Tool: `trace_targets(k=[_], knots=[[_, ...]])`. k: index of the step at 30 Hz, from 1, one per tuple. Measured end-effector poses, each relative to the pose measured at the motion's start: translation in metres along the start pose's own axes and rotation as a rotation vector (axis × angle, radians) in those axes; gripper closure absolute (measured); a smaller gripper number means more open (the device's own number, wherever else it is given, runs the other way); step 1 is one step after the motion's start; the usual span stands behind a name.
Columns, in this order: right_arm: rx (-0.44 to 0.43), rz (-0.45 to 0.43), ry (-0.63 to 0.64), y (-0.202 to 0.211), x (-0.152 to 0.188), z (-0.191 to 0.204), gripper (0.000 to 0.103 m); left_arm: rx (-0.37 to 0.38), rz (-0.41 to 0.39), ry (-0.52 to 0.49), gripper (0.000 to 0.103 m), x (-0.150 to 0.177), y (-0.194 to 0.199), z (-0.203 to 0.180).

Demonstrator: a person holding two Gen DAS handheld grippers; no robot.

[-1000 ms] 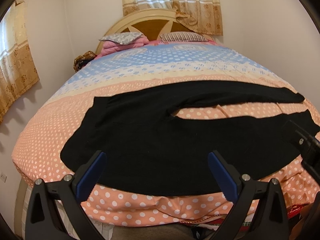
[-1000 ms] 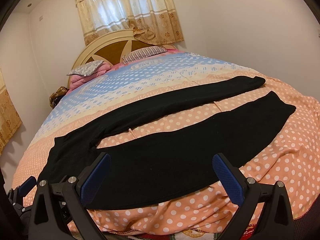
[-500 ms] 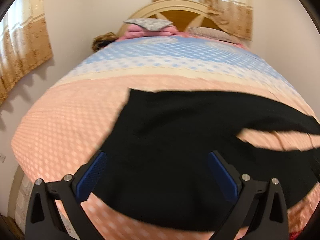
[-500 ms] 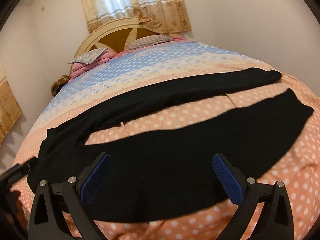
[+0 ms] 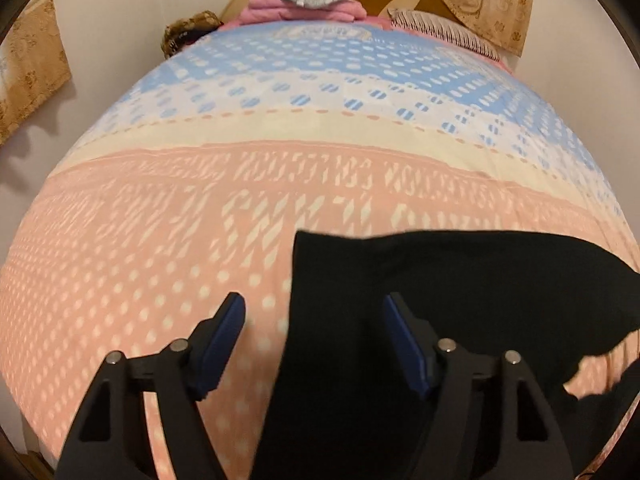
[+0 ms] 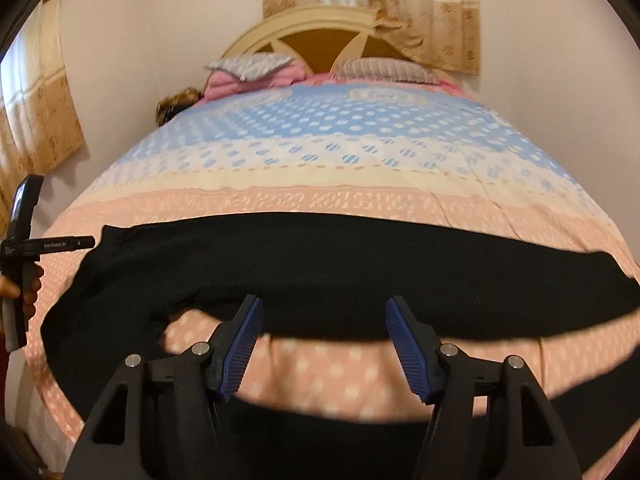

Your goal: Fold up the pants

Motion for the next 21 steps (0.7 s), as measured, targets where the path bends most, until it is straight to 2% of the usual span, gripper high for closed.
trace_targets(k=[2,7,11,13,15,16,17,19,20,21], knots=[[-0.024,0.040,0.011,-0.022,-0.015,-0.007,0.037,-0.024,0.011,-0.007,0.030,-0.005,-0.011,0.001],[-0.075,0.137,0.067,-0.070,-0.044,-0.019,0.037,0.003,0.072,-0.006,0.028,-0.009,-0.031,-0.003],[-0.001,0.190,0.173,-0.116,-0.064,-0.030,0.037,0.015,0.107,0.023,0.028,-0.011,-0.041,-0.002],[0.000,0.226,0.211,-0.135,-0.068,-0.034,0.037,0.023,0.114,0.030,0.028,-0.013,-0.044,-0.002],[-0.024,0.262,0.224,-0.151,-0.069,-0.036,0.037,0.021,0.109,0.020,0.028,-0.015,-0.045,-0.003],[-0.064,0.271,0.208,-0.157,-0.070,-0.039,0.037,0.017,0.104,0.006,0.028,-0.015,-0.045,-0.004],[-0.086,0.278,0.194,-0.159,-0.072,-0.040,0.037,0.014,0.097,-0.004,0.030,-0.016,-0.045,-0.005],[-0.130,0.295,0.171,-0.160,-0.073,-0.042,0.037,0.047,0.079,-0.004,0.050,-0.021,-0.046,-0.009],[-0.138,0.294,0.184,-0.158,-0.072,-0.041,0.045,0.065,0.075,-0.001,0.053,-0.025,-0.048,-0.012],[-0.163,0.294,0.199,-0.154,-0.070,-0.037,0.064,0.067,0.071,0.000,0.056,-0.027,-0.047,-0.013]])
Point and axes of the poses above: each gripper's, at about its wrist camera, not at the fingertips, and y roughly against the way its jaws point, z to its left, x to its underside, the point moved 9 cm from there along -y, roughly the way its jaws point, and after that the axes turned 5 degrees about z, right-handed, at the moved point
